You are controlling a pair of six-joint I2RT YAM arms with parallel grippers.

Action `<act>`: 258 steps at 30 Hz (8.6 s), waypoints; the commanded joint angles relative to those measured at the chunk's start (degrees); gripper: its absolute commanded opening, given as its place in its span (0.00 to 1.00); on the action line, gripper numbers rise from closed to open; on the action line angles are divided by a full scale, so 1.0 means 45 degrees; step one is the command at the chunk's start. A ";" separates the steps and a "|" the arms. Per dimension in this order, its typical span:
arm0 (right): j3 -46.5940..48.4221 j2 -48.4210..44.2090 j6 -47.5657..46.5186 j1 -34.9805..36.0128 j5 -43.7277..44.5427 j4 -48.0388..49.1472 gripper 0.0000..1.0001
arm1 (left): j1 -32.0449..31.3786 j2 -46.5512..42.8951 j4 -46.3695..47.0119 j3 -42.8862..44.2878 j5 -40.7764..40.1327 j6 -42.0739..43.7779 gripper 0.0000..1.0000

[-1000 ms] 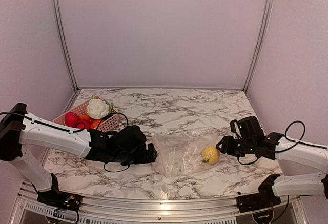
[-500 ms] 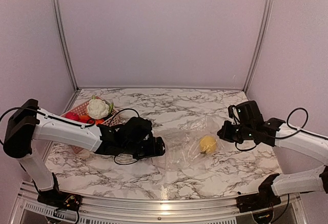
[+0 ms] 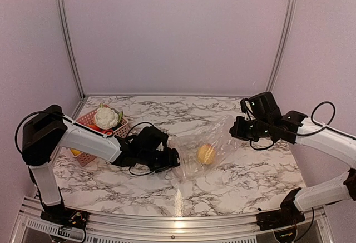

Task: Open the zip-top bag and remove the fake food
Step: Adjust the zipper food storage bag at the center of the board, then pick up the fake fruit from the zipper food storage bag, then place the fake fruit in the bin, then reset both arms

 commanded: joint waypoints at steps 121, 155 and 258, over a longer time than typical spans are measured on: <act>0.1234 0.7452 -0.1181 0.2263 -0.1703 0.3590 0.51 | 0.0194 0.2737 -0.3270 0.4440 -0.1290 0.1674 0.97; 0.1359 0.7178 -0.0787 0.2281 -0.0839 0.3087 0.57 | 0.0471 -0.1412 -0.3850 0.1415 -0.3236 0.1425 0.70; 0.1535 0.1848 -0.0860 0.2281 0.2125 0.1380 0.99 | 0.4519 -0.8936 -0.7098 -0.0423 -0.7595 0.2868 0.99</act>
